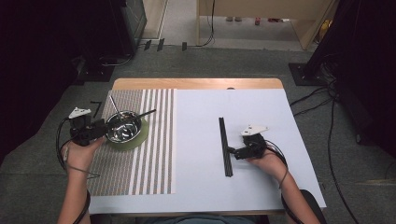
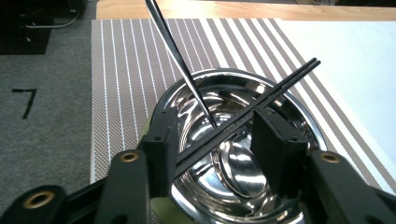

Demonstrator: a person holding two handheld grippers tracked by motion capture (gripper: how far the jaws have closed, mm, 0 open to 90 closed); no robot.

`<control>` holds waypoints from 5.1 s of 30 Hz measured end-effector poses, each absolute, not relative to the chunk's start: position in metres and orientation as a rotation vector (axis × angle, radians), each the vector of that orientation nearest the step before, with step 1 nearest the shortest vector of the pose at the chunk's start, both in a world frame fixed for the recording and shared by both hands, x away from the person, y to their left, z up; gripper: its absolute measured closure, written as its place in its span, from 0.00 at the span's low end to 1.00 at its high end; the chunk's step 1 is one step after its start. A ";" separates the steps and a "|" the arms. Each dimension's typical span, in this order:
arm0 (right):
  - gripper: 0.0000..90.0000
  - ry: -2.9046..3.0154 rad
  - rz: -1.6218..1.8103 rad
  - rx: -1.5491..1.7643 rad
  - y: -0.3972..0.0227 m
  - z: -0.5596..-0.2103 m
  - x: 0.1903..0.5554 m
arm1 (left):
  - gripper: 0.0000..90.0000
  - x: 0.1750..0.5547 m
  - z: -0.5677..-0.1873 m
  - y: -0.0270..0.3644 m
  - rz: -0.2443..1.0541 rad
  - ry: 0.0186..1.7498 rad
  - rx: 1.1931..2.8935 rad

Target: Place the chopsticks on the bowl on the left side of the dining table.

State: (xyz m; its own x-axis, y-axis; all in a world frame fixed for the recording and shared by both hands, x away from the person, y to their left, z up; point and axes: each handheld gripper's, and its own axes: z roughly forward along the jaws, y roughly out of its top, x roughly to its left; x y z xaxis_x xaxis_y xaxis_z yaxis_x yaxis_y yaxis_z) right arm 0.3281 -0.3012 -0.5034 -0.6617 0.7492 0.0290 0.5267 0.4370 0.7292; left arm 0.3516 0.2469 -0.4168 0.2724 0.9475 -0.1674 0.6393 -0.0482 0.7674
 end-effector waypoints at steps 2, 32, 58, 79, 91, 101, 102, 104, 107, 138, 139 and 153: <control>0.13 2.394 1.056 1.098 -0.301 -0.503 0.328 | 0.65 0.354 -0.417 0.244 0.499 1.447 1.782; 0.13 2.394 1.055 1.099 -0.301 -0.503 0.328 | 1.00 0.394 -0.435 0.208 0.474 1.411 1.881; 0.13 2.394 1.055 1.100 -0.301 -0.503 0.328 | 1.00 0.402 -0.438 0.201 0.468 1.371 1.906; 0.13 2.394 1.055 1.101 -0.301 -0.503 0.328 | 1.00 0.396 -0.440 0.197 0.432 1.351 1.952; 0.13 2.395 1.054 1.100 -0.301 -0.503 0.328 | 0.97 0.395 -0.440 0.200 0.430 1.357 1.936; 0.13 2.395 1.053 1.098 -0.301 -0.503 0.328 | 0.70 0.393 -0.428 0.202 0.409 1.368 1.885; 0.13 2.394 1.053 1.098 -0.301 -0.503 0.328 | 0.64 0.392 -0.427 0.201 0.425 1.359 1.889; 0.13 2.395 1.053 1.098 -0.301 -0.503 0.328 | 0.56 0.390 -0.424 0.198 0.458 1.347 1.888; 0.13 2.395 1.054 1.092 -0.301 -0.503 0.328 | 0.50 0.389 -0.419 0.195 0.463 1.334 1.877; 0.13 2.394 1.054 1.095 -0.301 -0.503 0.328 | 0.34 0.377 -0.409 0.159 0.413 1.242 1.913; 0.13 2.394 1.054 1.096 -0.301 -0.503 0.328 | 0.33 0.377 -0.409 0.158 0.411 1.241 1.910; 0.13 2.394 1.053 1.095 -0.301 -0.503 0.328 | 0.33 0.369 -0.410 0.134 0.387 1.184 1.935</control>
State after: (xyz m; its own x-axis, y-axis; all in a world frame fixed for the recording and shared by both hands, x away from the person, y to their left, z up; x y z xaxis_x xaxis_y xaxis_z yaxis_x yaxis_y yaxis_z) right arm 0.3282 -0.3011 -0.5034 -0.6623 0.7488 0.0258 0.5251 0.4394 0.7289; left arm 0.3690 0.1343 -0.4095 0.5112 0.8467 -0.1473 0.5960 -0.2258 0.7705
